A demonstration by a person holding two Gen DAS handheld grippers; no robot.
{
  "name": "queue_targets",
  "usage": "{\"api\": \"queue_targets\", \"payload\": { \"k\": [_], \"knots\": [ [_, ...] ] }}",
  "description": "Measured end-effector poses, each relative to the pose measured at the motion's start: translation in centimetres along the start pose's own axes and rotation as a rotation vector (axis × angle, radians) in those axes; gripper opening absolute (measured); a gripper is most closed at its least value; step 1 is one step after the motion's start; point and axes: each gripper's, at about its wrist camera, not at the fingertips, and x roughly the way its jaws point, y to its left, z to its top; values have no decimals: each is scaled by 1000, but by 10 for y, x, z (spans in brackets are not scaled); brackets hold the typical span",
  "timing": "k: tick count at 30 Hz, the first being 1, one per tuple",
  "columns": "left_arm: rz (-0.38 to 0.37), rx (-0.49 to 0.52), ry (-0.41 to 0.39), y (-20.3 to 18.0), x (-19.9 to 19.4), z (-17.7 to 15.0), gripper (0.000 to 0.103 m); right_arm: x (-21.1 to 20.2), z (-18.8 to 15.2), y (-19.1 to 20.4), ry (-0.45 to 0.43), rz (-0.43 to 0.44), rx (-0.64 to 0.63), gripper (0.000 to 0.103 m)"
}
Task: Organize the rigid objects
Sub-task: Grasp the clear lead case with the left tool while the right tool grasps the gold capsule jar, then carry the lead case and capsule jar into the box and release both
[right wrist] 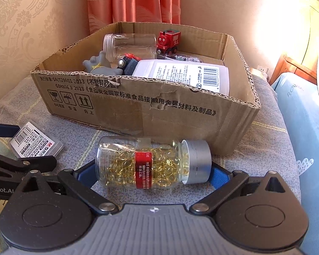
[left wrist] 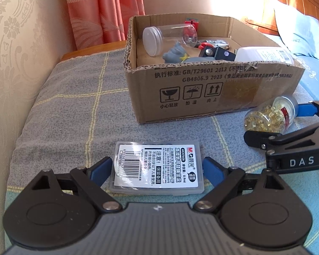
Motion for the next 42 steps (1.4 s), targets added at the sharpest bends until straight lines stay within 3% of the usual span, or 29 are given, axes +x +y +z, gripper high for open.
{"api": "queue_targets", "payload": {
  "k": [5,7,20,27,34,42],
  "knots": [
    [-11,-16,4,3,1,1,91,-1,4,0,0,-12,13,103],
    [-13,-17,4,3,1,1,91,-2,4,2,13,-20,15,96],
    [-55,50,23,5,-8,4,90,-19,5,-2,76,13,-31,96],
    [-67,39,24,12,-23,6,90,-44,7,-5,54,22,-81,96],
    [-104,73,-27,10,-49,23,90,-79,28,-14,4,66,-102,96],
    [-139,140,-157,0,-74,79,90,-95,67,-31,-81,62,-95,96]
  ]
}}
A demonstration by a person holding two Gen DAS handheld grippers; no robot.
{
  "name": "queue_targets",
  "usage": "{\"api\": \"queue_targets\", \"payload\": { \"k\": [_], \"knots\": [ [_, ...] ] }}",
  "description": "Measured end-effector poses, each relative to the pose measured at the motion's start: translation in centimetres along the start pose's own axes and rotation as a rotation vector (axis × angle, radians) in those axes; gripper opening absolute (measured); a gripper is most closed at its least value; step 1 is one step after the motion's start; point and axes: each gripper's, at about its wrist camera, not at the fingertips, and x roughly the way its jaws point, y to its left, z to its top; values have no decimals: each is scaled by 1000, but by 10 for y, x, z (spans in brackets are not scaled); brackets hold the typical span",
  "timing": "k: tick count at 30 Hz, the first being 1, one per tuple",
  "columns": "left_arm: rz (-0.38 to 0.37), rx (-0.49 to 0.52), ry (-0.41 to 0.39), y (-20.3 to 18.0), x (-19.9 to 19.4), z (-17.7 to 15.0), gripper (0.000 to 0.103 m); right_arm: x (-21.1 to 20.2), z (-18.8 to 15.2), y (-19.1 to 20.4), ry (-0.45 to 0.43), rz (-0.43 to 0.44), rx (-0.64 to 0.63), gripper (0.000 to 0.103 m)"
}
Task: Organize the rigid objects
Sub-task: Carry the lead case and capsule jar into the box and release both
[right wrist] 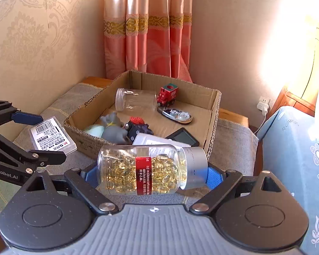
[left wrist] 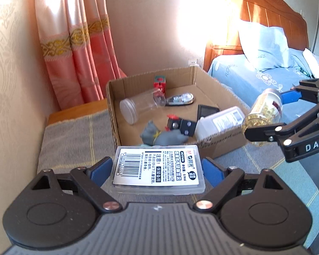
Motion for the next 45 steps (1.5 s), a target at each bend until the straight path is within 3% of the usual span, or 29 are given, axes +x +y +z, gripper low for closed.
{"api": "queue_targets", "payload": {
  "k": [7,13,23,28,30,37,45],
  "knots": [
    [-1,-4,-38,3,52,53,90,32,25,-21,32,-22,34,96],
    [28,-73,-54,11,88,60,91,52,32,-32,58,-37,61,96],
    [164,-75,-152,17,41,32,102,90,60,-38,95,-41,74,96],
    [209,-91,-148,18,23,14,102,119,78,-36,127,-35,93,96],
    [214,-101,-140,19,17,10,102,122,82,-34,118,-45,102,100],
    [237,-137,-135,17,-2,4,102,83,79,-23,78,-77,103,103],
    [294,-116,-38,-7,-13,2,102,15,38,0,84,-239,134,103]
  ]
}}
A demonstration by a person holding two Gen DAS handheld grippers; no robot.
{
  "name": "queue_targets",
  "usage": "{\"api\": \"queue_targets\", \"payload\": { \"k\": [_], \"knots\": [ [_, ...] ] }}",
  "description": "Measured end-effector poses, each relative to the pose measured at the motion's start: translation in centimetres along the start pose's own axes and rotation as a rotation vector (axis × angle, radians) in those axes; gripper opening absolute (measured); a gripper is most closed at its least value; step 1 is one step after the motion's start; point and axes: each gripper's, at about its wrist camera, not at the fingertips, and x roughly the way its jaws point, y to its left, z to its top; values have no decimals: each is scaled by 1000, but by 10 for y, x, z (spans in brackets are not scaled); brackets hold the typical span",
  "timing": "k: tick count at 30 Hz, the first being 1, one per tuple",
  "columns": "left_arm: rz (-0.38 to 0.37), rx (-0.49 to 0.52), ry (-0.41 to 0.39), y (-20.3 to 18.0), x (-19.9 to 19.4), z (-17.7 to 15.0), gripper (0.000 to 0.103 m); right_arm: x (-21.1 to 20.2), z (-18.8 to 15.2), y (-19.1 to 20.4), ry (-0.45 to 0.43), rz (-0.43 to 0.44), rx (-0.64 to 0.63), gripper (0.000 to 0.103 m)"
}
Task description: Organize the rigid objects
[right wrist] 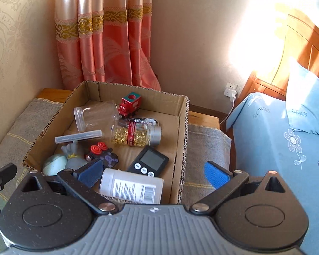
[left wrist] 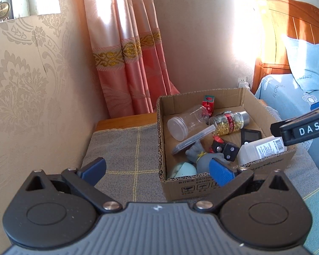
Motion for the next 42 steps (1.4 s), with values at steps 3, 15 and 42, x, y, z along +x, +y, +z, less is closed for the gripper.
{"api": "queue_targets", "payload": {
  "k": [3,15,42],
  "knots": [
    [-5,-13,36,-4,-5,-4,102,-16,-21,0,12,-13,41,103],
    [-22,-28,53,-14,-25,-9,102,-41,-63,-1,33,12,159,103],
    [-13,-48,48,-15,-32,-7,102,-50,-64,-3,1,10,171,103]
  ]
}}
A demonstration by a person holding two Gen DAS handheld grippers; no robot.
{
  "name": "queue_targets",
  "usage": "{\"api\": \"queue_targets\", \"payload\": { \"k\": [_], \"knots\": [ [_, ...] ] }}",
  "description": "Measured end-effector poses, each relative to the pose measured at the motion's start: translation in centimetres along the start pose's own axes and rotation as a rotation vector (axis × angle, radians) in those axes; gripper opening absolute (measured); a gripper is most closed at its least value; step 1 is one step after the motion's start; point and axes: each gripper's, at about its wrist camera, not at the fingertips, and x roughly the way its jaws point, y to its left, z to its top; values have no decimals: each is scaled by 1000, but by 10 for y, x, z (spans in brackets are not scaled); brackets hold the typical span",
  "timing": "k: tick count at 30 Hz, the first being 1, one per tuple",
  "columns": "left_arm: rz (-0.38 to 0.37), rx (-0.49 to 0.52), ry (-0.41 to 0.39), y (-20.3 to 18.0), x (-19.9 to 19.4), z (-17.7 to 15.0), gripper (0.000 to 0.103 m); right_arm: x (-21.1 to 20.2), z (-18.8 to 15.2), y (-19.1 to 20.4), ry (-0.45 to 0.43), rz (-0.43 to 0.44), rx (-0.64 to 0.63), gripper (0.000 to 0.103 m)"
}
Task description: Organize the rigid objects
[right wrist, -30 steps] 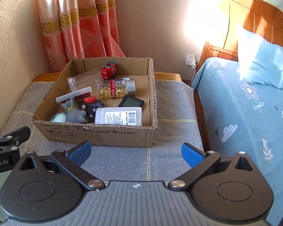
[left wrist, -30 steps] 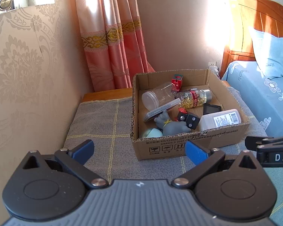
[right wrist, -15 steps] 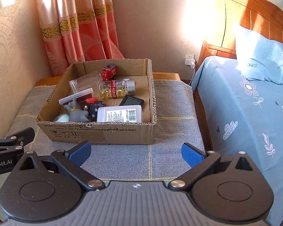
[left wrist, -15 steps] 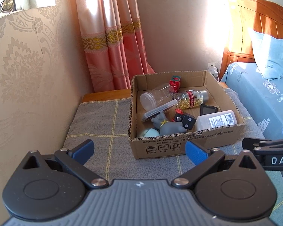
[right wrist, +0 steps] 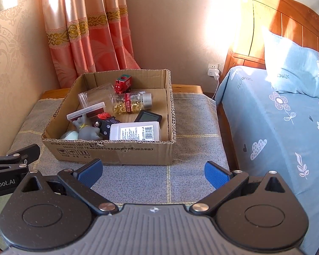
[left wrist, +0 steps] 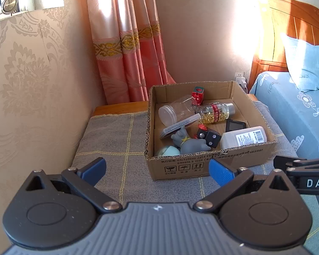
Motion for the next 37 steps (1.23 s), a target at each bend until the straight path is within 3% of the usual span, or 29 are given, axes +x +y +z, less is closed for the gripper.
{"api": "queue_targets", "payload": {
  "k": [37],
  "knots": [
    [-1,1,3,-4,-4,0,102,-5,-1,1,-12,1,-5,103]
  ]
}}
